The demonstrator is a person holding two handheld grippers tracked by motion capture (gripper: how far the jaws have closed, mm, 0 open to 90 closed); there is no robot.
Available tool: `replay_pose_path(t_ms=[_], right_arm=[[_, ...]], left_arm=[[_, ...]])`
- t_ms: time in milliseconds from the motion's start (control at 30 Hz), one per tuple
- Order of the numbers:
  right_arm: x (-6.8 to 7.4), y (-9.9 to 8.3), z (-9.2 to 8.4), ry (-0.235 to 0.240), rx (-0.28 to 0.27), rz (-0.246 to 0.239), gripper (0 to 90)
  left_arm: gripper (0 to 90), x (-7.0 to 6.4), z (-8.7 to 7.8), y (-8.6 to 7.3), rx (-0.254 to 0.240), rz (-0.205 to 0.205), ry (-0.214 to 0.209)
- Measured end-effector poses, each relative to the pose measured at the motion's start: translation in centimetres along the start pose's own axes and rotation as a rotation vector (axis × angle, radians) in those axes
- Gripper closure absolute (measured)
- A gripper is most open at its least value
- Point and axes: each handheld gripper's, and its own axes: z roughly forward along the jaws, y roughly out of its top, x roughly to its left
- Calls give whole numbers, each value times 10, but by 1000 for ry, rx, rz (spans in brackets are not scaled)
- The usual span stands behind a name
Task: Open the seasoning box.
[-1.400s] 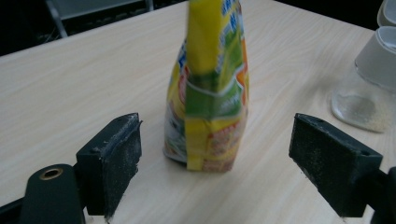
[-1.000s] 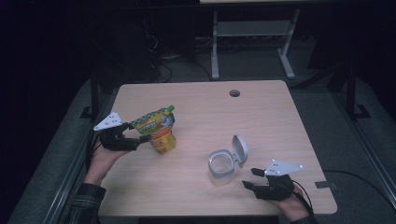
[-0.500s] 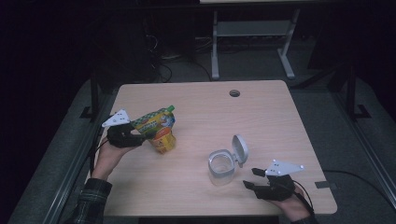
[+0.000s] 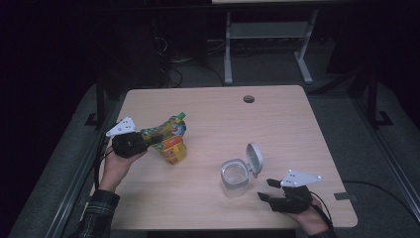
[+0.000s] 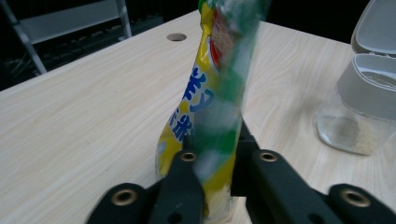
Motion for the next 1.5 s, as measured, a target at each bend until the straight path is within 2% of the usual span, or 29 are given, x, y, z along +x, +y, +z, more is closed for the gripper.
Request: replay_pose_path(t_ms=[133,533,767,1067,1100,1333,1367,1400,1433,1500], right_arm=[[0,0,0,0,1,0,408],[1,1,-1,1,-3,3,408],[3,1,-4,1,-12,-2,408],[10,3,-8,11,-33,0,408],[15,2,-9,27,-32,4,423],[29,4,-15,46,-48,-13,527],[32,6,-16,63,-51,-16,639],[33,7,-16,65,-51,-16,686],[33,7,-16,65,-51,-16,686],[36,9,-16,80,-54,-18,775]], left_arm=[[900,-4,1,1,4,15,10],[900,-19,5,9,19,17,-1],[900,-26,2,14,17,-18,-32],[900,-37,-6,21,3,-23,-74],[900,-39,-8,23,2,-22,-84],[900,-46,-13,28,-8,-37,-109],[900,-47,-14,29,-14,-42,-115],[900,-48,-17,31,-10,-44,-121],[900,-48,-17,31,-10,-44,-121],[900,-51,-18,33,-19,-44,-131]])
